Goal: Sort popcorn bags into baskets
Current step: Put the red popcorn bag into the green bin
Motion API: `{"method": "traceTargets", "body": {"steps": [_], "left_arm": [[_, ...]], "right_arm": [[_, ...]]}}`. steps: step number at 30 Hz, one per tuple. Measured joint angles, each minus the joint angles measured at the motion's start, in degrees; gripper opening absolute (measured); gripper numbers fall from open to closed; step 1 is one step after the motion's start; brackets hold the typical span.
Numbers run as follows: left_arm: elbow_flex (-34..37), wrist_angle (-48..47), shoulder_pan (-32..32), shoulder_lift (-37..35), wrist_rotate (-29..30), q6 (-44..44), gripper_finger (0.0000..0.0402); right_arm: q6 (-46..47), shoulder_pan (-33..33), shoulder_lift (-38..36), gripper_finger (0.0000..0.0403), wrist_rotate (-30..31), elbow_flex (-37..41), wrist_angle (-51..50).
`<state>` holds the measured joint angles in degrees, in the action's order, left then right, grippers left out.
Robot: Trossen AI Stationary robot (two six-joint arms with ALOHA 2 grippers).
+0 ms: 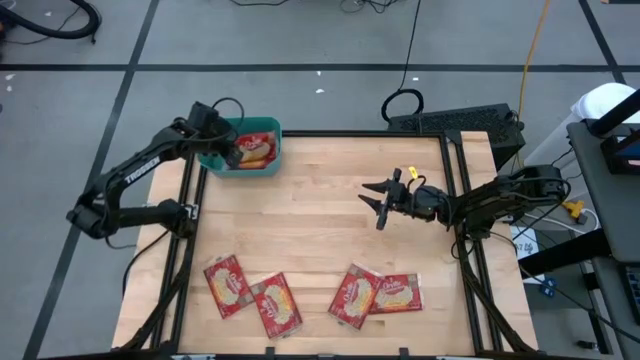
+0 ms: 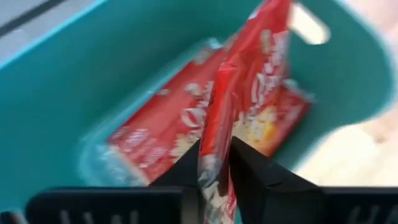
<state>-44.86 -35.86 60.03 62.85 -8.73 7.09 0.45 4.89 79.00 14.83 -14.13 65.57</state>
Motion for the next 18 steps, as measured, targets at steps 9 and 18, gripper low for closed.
{"method": "traceTargets", "body": {"steps": [9, 18], "left_arm": [[0.0, 0.61, 0.0, 0.48, 11.46, -0.95, 0.0167], [0.0, 2.24, -1.14, 0.48, 14.95, -0.31, 0.0239]], "right_arm": [[0.0, 0.0, 0.0, 0.0155, 0.02, 0.0, -0.74], [0.35, 0.0, 0.0, 0.0155, 0.04, 0.0, -0.74]]}}
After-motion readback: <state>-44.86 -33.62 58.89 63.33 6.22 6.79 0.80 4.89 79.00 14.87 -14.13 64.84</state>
